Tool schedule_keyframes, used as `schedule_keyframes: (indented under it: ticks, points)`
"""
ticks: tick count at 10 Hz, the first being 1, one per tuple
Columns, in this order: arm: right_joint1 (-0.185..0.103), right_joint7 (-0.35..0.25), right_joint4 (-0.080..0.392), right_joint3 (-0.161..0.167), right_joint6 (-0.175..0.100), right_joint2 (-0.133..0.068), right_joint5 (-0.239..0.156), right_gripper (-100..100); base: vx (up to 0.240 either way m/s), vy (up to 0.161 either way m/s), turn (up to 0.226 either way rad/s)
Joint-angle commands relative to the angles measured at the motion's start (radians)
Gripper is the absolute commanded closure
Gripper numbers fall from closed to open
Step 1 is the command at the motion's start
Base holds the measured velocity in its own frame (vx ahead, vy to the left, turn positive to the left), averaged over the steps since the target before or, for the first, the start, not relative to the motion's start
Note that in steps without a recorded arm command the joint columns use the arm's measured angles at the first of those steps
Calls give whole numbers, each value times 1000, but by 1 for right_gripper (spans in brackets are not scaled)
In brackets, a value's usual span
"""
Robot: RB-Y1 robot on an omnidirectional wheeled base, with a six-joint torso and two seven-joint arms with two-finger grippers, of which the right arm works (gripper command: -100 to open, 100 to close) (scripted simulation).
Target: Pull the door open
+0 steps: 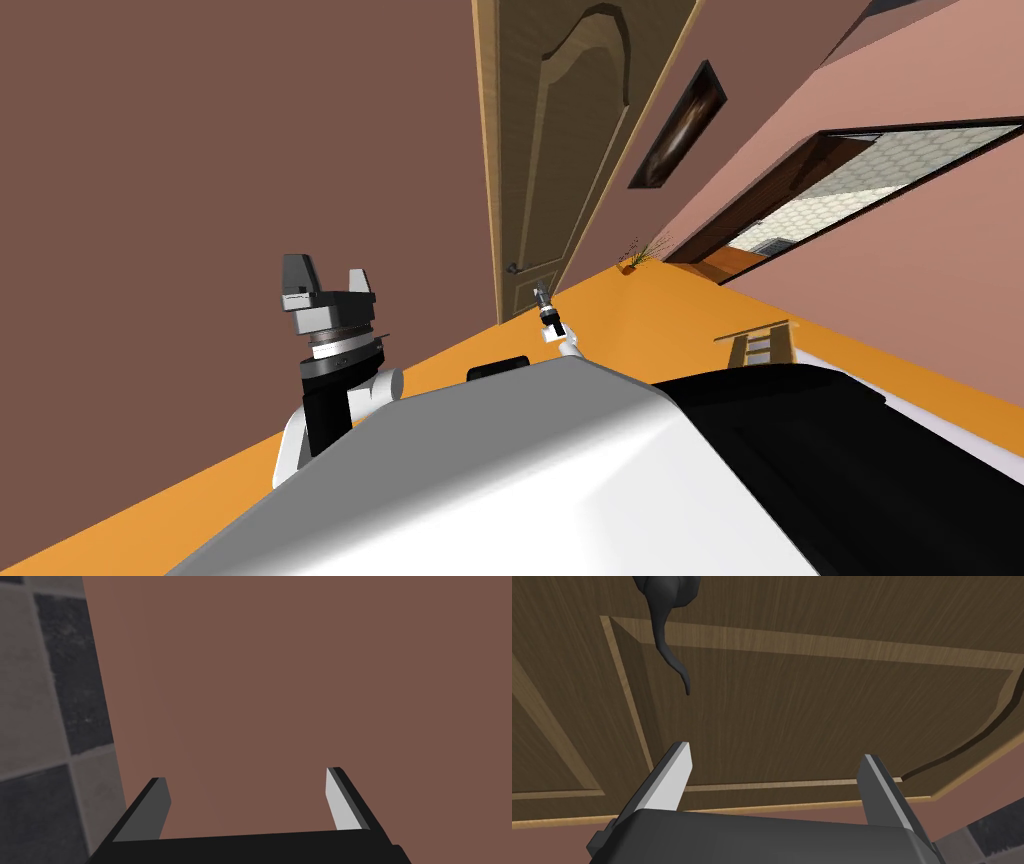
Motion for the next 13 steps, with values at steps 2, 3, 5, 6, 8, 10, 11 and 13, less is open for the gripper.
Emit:
schedule_keyframes:
  ticks: [2,3,5,6,8,10,11,13]
  points:
    - [-29,-7,71,0,-8,-10,-4,-100,8,-64,103]
    - [-49,-11,106,0,-12,-16,-7,-100,14,-91,185]
    - [-68,-15,155,0,-15,-21,-9,-100,18,-74,115]
    - [-87,-18,195,-1,-19,-26,-11,-100,7,-100,242]
    - [-105,-22,234,-1,-22,-31,-14,-100,10,-99,126]
    - [-138,-28,304,-1,-28,-41,-18,-100,8,-73,170]
    - [-154,-31,337,-1,-31,-45,-20,-100,10,-84,210]
    - [-180,-36,395,-2,-36,-53,-23,-100,7,-97,195]
